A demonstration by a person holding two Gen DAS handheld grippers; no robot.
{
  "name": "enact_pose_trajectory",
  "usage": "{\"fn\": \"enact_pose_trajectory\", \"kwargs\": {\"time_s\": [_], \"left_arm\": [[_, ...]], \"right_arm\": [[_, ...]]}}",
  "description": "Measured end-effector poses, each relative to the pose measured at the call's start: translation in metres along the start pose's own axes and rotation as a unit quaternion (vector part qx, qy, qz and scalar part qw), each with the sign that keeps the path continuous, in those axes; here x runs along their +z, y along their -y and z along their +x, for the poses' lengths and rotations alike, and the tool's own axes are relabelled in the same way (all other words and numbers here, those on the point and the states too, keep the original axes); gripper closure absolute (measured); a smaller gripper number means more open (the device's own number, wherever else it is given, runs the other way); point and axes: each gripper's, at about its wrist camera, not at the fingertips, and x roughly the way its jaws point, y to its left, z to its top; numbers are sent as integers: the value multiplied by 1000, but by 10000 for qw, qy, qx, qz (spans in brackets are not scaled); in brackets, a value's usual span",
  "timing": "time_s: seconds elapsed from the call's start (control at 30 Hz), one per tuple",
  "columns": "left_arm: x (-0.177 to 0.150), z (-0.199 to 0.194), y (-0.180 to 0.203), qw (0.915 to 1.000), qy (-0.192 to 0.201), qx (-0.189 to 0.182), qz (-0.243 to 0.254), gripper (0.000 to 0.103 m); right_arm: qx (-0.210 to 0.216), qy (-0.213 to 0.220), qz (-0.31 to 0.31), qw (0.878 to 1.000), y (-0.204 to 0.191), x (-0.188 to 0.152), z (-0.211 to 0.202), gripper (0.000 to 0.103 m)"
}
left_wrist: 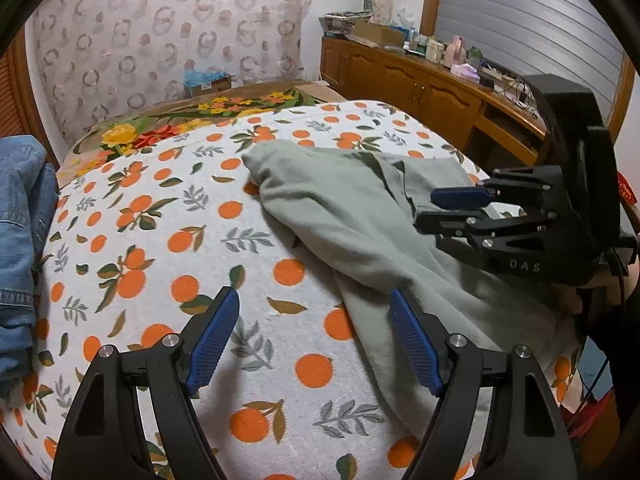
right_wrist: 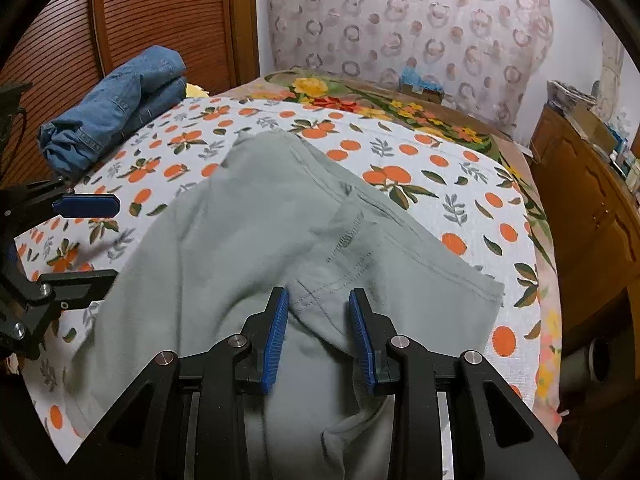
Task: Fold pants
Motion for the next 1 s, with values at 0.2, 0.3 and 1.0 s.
{"fn": "enact_pose_trajectory", "kwargs": {"time_s": [0.2,0.3,1.0], "left_arm": [[-4,6,5,9999,-93,14,61,24],[-6,7,6,9999,-130,37,85,24],[0,3,-6,9998,80,112,-112,24]], "right_arm": [[129,322,275,9990,10,-1,-7,97],[-20,520,568,9970,28,0,-17,97],[-850,592,1626,9812,84,-12,-20,66]]}}
